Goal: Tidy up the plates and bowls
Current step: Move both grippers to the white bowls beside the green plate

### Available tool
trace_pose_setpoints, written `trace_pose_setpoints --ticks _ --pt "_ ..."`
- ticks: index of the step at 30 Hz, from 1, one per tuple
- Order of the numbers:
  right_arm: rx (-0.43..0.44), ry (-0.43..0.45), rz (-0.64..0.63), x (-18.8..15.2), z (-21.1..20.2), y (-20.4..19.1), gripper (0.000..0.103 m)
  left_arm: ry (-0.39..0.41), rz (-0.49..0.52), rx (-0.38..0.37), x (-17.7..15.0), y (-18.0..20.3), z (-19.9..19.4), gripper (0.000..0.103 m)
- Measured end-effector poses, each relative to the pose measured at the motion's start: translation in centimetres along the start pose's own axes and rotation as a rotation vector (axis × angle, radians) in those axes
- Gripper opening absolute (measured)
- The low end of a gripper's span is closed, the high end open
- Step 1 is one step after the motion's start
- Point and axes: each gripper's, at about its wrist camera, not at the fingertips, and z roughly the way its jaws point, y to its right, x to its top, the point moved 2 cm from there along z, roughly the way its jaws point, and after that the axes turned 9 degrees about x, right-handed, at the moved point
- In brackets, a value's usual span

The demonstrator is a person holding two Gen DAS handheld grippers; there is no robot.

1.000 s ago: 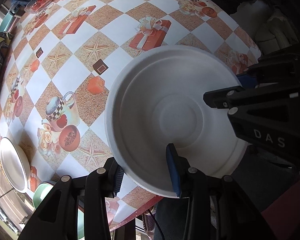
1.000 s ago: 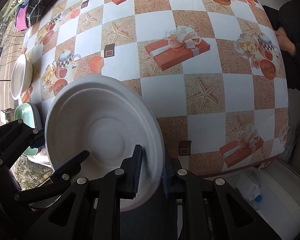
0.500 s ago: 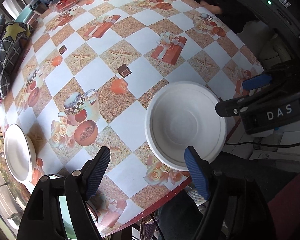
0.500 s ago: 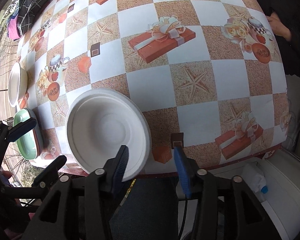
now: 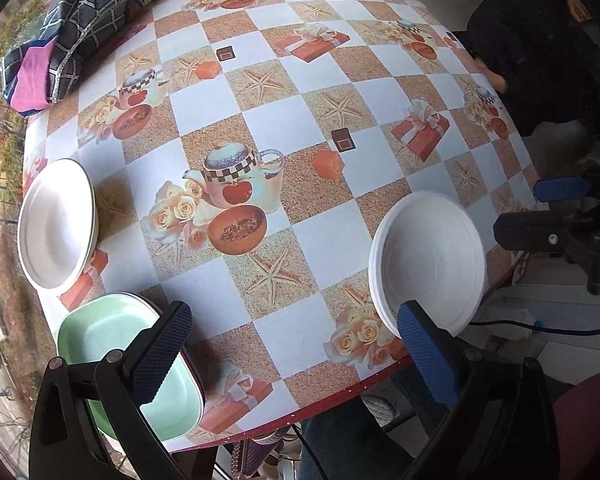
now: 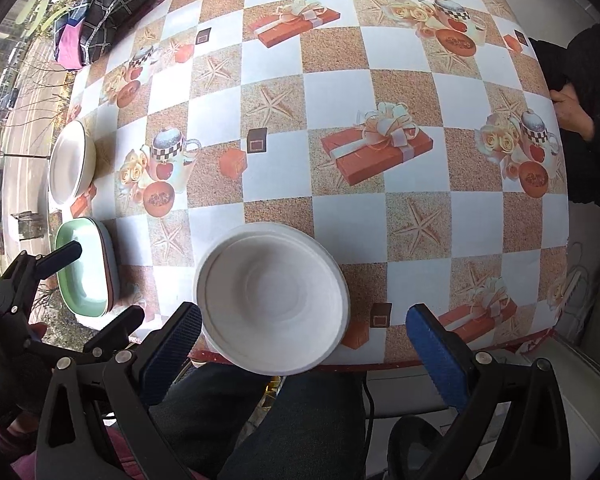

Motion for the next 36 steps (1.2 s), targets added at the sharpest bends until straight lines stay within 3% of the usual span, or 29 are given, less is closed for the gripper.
trace_pose_setpoints --ticks 17,21,36 --pt "0.026 -0.141 -0.241 -0.2 2.6 -8.8 0.103 -0.070 -0.140 0.012 -1.7 -4.5 0.9 0.103" --pt "0.020 -0.141 -0.287 0.1 2.5 -10.8 0.103 -0.062 -0.174 0.017 -2.0 -5.8 0.4 0.103" --pt "0.079 -0.159 -0.241 0.9 3.4 -12.8 0.103 -0.056 -0.261 0.026 -3.2 -8.6 -0.3 0.103"
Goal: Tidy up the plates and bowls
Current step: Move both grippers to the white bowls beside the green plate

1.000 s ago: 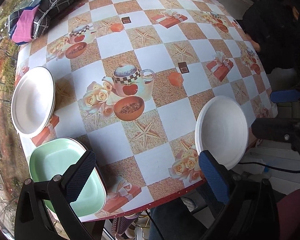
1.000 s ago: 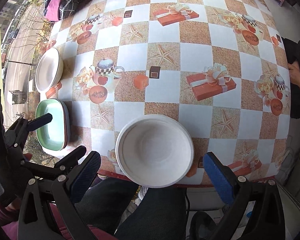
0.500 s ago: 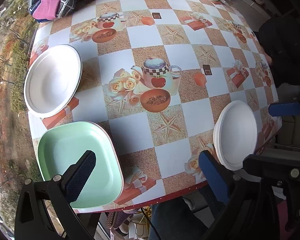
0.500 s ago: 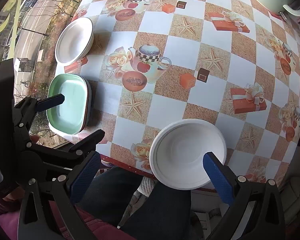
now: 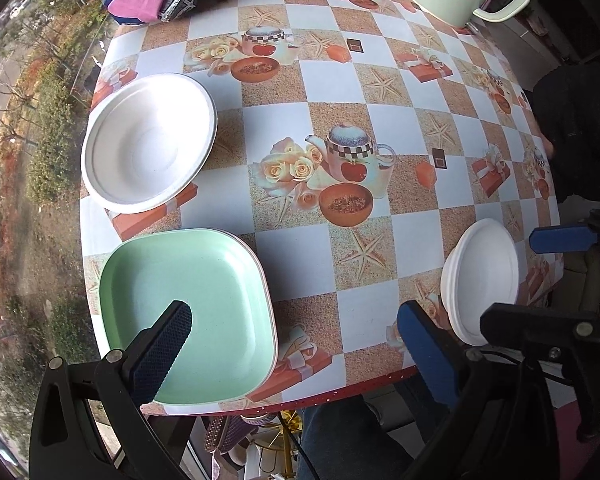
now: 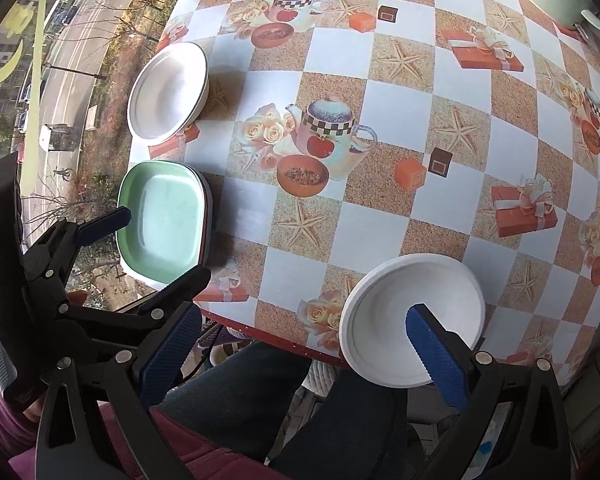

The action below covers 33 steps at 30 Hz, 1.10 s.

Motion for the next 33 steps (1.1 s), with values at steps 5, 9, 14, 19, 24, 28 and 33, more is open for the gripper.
trace_pose_setpoints --ticks 5,9,14,19,24,28,33 --pt "0.003 -0.010 0.008 0.1 0.6 -0.2 0.103 -0.008 -0.029 -0.005 -0.2 -1.0 0.0 0.103" --pt "0.008 -0.017 0.026 0.8 1.1 -0.4 0.103 -0.008 -0.048 0.012 0.0 -2.2 -0.2 0.103" --pt "0.033 -0.020 0.060 2.9 1.6 -1.4 0.103 0.012 -0.092 0.050 0.8 -4.9 -0.8 0.103" --pt "0.034 -0.002 0.066 5.5 2.0 -2.8 0.103 0.019 -0.170 0.092 2.2 -8.3 -1.0 0.103" --pt "0.001 0.017 0.065 8.1 2.9 -3.9 0.103 0.025 -0.267 0.131 3.6 -11.7 -0.6 0.103" --pt "-0.007 0.046 0.068 9.9 3.7 -4.8 0.103 0.019 -0.330 0.143 4.6 -13.7 0.2 0.103" --pt "-0.039 0.110 0.059 12.4 4.7 -5.6 0.103 0.007 -0.352 0.169 6.1 -15.2 1.5 0.103"
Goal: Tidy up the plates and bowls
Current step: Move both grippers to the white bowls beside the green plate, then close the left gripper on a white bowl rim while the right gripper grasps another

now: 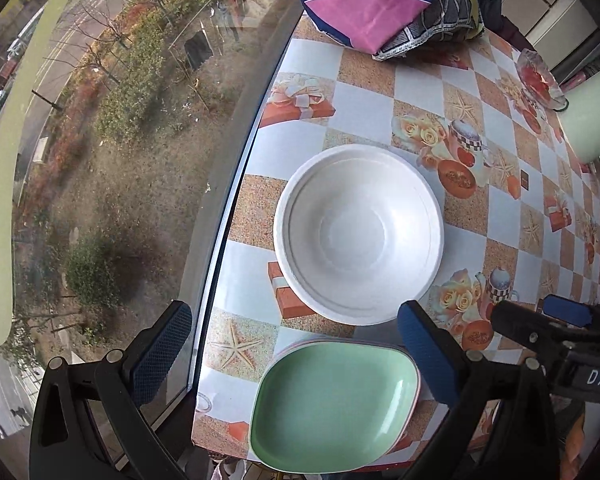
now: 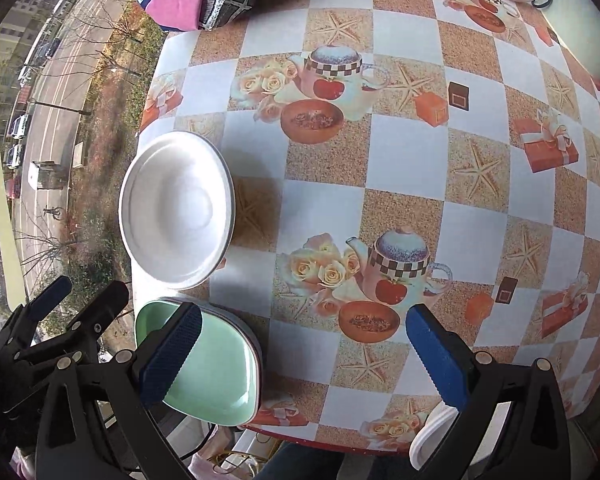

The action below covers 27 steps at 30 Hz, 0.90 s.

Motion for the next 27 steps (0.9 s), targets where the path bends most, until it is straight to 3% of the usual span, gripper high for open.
trace_pose_setpoints --ticks 7,14,16,18,20,22,23,25,27 --pt "-0.020 0.045 -0.010 3.2 2.0 -1.2 0.103 -0.011 -0.030 0.029 2.5 -0.7 2.7 0.099" --pt "-0.031 0.031 -0.014 4.8 4.6 -1.7 0.103 -0.045 -0.052 0.014 4.0 -0.8 5.7 0.095" --pt "-0.032 0.021 -0.025 5.0 5.3 -2.0 0.103 -0.058 -0.051 0.020 4.3 -0.9 6.4 0.091" --pt "-0.035 0.013 -0.038 5.2 6.0 -2.3 0.103 -0.075 -0.053 0.028 4.7 -0.9 7.3 0.082" --pt "-0.038 0.007 -0.050 5.3 6.6 -2.7 0.096 -0.101 -0.056 0.038 4.8 -0.9 8.1 0.071" --pt "-0.034 -0.010 -0.050 5.3 7.2 -2.8 0.072 -0.124 -0.067 0.029 4.9 -0.9 8.8 0.061" --pt "-0.023 -0.022 -0.044 5.2 7.5 -2.7 0.069 -0.124 -0.078 0.006 4.9 -0.9 8.9 0.058" --pt "0.013 -0.042 -0.028 5.2 8.0 -2.5 0.051 -0.114 -0.081 -0.025 4.9 -0.8 8.7 0.051" --pt "0.033 -0.039 -0.034 5.0 8.1 -2.5 0.043 -0.100 -0.053 -0.038 4.9 -0.3 8.5 0.038"
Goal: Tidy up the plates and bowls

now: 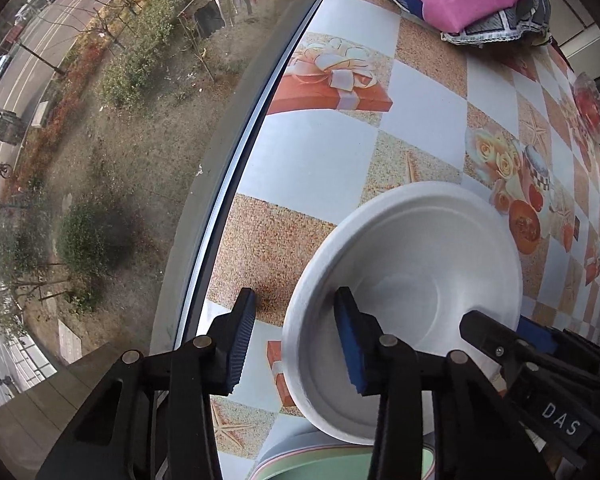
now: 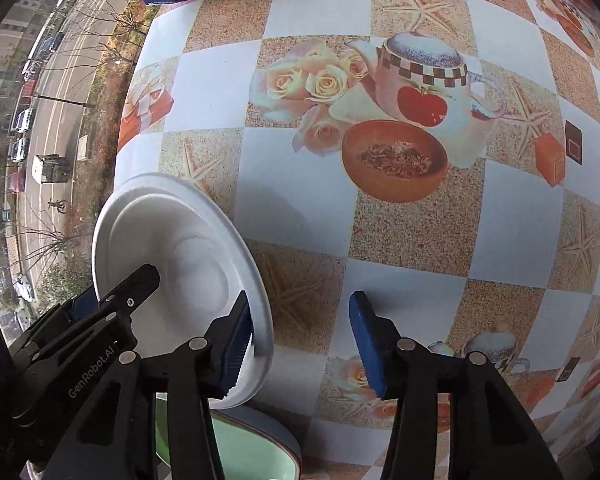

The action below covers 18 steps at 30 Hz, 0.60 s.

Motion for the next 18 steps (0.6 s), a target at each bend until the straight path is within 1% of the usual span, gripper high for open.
trace_pose_setpoints --ticks 1,2,4,6,9,11,14,18 --pt "0.019 -0.004 -0.014 -0.1 0.1 -0.2 0.031 0.003 0.018 -0.004 -0.2 0.3 -0.1 0.035" --pt "0.031 -0.010 -0.027 -0.1 0.1 -0.5 0.027 0.000 0.034 -0.008 -0.4 1.0 -0.2 0.029" --pt "0.013 -0.024 -0.066 -0.4 0.2 -0.8 0.014 -0.010 0.057 -0.008 -0.8 1.9 -0.3 0.030" --pt "-0.025 -0.028 -0.093 -0.8 0.1 -0.7 0.015 -0.016 0.070 -0.015 -1.4 2.6 -0.3 0.030" --pt "-0.012 -0.061 -0.070 -1.5 -0.4 1.5 0.015 -0.034 0.124 -0.035 -3.0 4.7 -0.5 0.030" --pt "-0.024 -0.073 -0.070 -2.4 -0.9 2.9 0.015 -0.043 0.155 -0.042 -4.3 6.3 -0.8 0.030" --pt "-0.047 -0.095 -0.050 -3.9 -1.9 5.7 0.015 -0.055 0.176 -0.060 -6.7 9.2 -1.2 0.030" --pt "-0.062 -0.110 0.018 -6.3 -3.3 10.4 0.016 -0.088 0.200 -0.095 -9.5 13.2 -1.5 0.030"
